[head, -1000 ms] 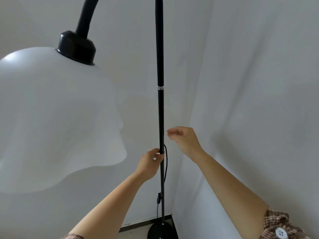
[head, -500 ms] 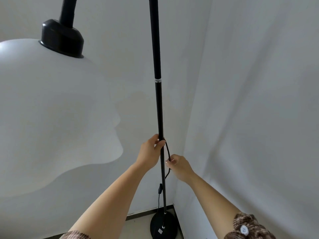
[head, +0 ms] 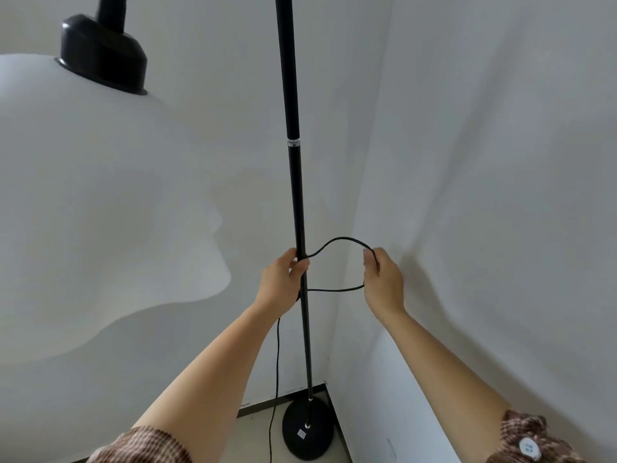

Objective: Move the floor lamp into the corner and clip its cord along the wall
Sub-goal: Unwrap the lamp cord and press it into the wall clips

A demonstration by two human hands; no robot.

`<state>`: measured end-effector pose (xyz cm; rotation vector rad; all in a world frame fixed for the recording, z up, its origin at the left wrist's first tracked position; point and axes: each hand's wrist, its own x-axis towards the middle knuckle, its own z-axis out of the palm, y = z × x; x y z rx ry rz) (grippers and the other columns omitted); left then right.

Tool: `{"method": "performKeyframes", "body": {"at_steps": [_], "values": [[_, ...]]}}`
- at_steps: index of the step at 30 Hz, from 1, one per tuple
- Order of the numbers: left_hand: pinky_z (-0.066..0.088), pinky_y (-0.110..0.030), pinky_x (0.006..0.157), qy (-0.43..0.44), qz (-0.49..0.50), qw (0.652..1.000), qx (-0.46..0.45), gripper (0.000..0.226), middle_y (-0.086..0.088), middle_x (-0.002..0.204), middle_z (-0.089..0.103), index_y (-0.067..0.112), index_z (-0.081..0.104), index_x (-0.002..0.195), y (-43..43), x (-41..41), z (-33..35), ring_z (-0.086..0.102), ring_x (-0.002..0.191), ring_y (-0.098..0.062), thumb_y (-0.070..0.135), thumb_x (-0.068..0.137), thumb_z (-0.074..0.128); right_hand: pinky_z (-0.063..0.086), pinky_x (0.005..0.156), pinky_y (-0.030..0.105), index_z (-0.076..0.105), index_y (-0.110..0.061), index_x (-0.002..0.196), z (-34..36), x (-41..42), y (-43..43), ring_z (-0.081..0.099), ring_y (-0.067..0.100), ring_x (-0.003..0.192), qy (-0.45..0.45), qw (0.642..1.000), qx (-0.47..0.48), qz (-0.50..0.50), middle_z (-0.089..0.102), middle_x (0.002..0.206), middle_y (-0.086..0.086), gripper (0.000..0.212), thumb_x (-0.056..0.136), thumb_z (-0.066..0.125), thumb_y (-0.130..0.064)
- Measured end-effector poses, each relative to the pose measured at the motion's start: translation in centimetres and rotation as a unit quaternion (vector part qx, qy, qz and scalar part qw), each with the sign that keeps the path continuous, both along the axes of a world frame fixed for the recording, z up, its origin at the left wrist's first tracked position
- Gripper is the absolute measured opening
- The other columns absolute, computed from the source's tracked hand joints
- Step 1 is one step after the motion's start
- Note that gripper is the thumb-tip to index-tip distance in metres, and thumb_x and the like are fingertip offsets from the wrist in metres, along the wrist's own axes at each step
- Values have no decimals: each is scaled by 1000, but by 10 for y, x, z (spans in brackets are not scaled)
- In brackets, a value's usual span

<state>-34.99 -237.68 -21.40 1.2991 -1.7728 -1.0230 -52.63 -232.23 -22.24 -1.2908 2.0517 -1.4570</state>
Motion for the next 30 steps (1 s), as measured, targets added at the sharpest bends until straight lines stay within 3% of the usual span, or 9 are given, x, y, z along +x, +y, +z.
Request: {"method": "performKeyframes", "body": {"at_steps": [3, 7, 12, 17, 21, 23, 25, 27, 30], "values": [[51, -42, 66, 9, -2, 1000, -3, 16, -10, 91, 68, 18, 58, 93, 3, -2, -1, 55, 68, -26, 30, 95, 47, 28, 47, 23, 46, -16, 75, 30, 0, 3, 32, 11, 48, 88, 992, -83, 19, 36, 53, -7, 33, 99, 39, -36], [53, -42, 70, 17, -7, 1000, -2, 17, -7, 89, 68, 17, 59, 95, 6, -3, -1, 61, 76, -31, 28, 95, 47, 32, 44, 21, 46, -23, 70, 49, -6, 8, 33, 11, 45, 176, 980, -80, 41, 36, 50, -7, 33, 98, 41, -41], [44, -30, 62, 7, -15, 1000, 5, 12, -4, 94, 66, 25, 56, 92, 8, -2, -2, 62, 83, -28, 30, 96, 46, 58, 56, 38, 61, -3, 81, 35, -8, 18, 61, 25, 48, -13, 988, 129, 78, 55, 62, 9, 34, 92, 54, -34], [47, -31, 64, -3, 9, 1000, 19, 16, -3, 94, 66, 26, 58, 95, 8, 5, -3, 64, 88, -26, 36, 95, 46, 49, 45, 17, 60, -8, 70, 46, -4, 25, 59, 10, 40, -66, 990, 67, 101, 58, 52, 2, 38, 91, 56, -40], [35, -31, 56, -49, 71, 992, 93, 38, -8, 67, 49, 18, 44, 63, 18, 11, -19, 55, 69, -24, 45, 91, 45, 41, 41, 15, 58, -14, 63, 70, -4, 24, 42, 10, 34, -135, 983, 38, 118, 42, 39, -7, 40, 90, 56, -43], [43, -34, 58, -90, 86, 983, 138, 42, -8, 66, 51, 13, 46, 61, 31, 9, -36, 59, 69, -26, 41, 93, 45, 38, 43, 19, 57, -14, 63, 73, -3, 25, 37, 12, 36, -172, 975, 50, 135, 37, 39, -9, 38, 89, 57, -42], [53, -40, 82, -131, 35, 973, 188, 27, -13, 89, 68, 5, 64, 85, 49, 0, -55, 66, 94, -32, 25, 94, 48, 37, 45, 23, 56, -14, 63, 73, -2, 26, 34, 13, 39, -213, 964, 64, 148, 34, 41, -8, 36, 89, 58, -39], [48, -29, 94, -157, -38, 961, 225, 39, -12, 130, 58, 9, 52, 131, 65, -15, -60, 54, 121, -26, 9, 92, 48, 35, 44, 24, 55, -13, 64, 72, 0, 27, 32, 15, 40, -255, 952, 71, 153, 31, 44, -6, 34, 88, 58, -36], [44, -8, 61, -110, -166, 953, 227, 71, -6, 140, 48, 31, 31, 146, 79, -31, -62, 58, 93, -12, 0, 85, 51, 36, 42, 23, 56, -13, 66, 68, 0, 28, 31, 14, 40, -305, 939, 69, 144, 31, 46, -5, 32, 90, 58, -34]]}}
